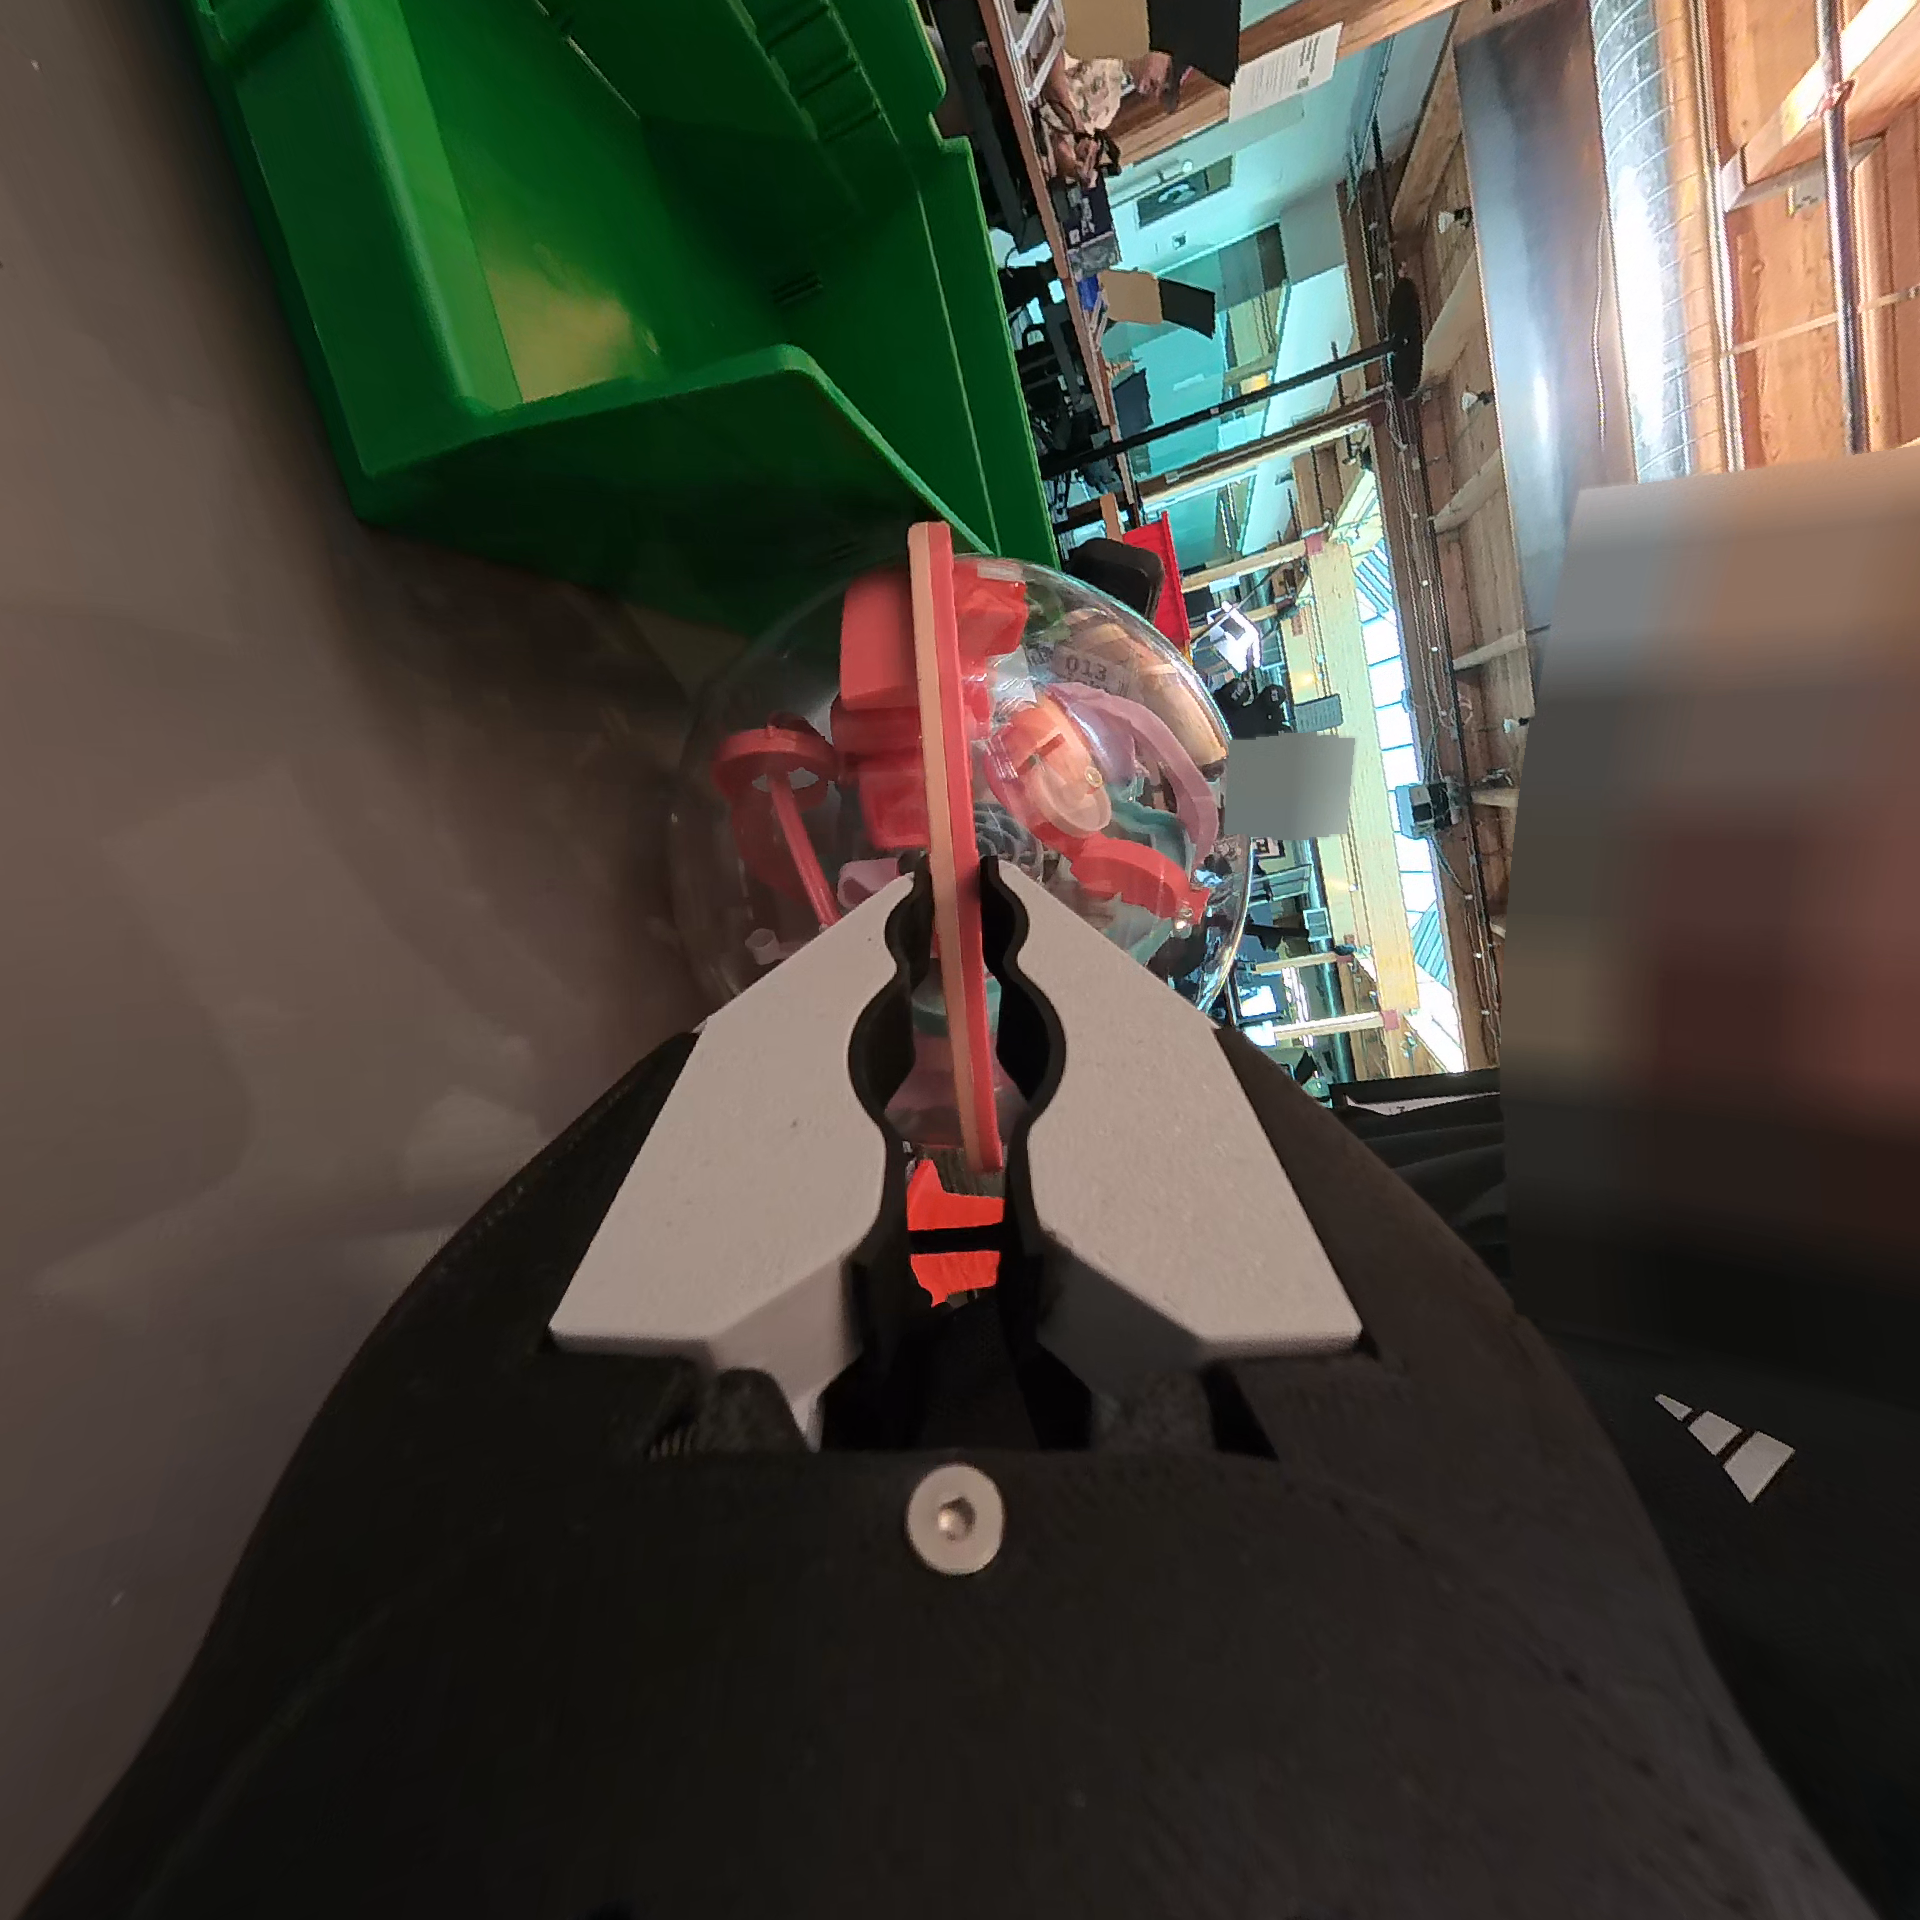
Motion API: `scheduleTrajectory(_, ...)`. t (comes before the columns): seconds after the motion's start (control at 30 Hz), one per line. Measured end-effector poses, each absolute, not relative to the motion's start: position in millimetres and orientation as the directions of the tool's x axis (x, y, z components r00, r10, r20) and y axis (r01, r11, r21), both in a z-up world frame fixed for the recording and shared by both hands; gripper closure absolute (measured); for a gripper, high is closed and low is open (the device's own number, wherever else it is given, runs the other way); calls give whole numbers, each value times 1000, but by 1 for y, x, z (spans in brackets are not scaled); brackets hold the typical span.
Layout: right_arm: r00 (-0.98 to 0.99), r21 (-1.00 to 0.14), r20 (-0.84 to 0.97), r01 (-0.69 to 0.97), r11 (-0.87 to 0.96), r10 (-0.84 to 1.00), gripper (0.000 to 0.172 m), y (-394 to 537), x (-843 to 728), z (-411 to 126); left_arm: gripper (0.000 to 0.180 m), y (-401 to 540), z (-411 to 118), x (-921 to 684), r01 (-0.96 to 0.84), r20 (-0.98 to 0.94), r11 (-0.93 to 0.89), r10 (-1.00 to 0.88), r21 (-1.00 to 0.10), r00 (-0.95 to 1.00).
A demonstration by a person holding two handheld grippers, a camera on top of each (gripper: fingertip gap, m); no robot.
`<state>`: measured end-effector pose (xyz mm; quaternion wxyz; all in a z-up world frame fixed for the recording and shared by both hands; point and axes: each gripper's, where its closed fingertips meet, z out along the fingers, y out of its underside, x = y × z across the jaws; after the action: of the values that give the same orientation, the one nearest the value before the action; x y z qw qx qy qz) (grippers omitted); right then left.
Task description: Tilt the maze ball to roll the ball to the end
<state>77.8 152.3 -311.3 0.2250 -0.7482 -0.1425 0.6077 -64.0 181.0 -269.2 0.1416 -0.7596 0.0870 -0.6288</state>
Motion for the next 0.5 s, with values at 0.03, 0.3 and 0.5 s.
scheduleTrajectory(0.03, 221, -510, -845, -59, -858, 487, 165, 153, 78, -311, 174, 181, -269, -64, 50, 931, -944, -310, -325, 195)
scheduleTrajectory(0.3, 228, -514, -840, -46, -857, 492, 164, 157, 75, -313, 174, 176, -267, -67, 68, 923, -940, -314, -335, 221)
scheduleTrajectory(0.5, 228, -517, -838, -41, -855, 496, 164, 160, 74, -313, 174, 173, -267, -69, 86, 925, -940, -305, -330, 227)
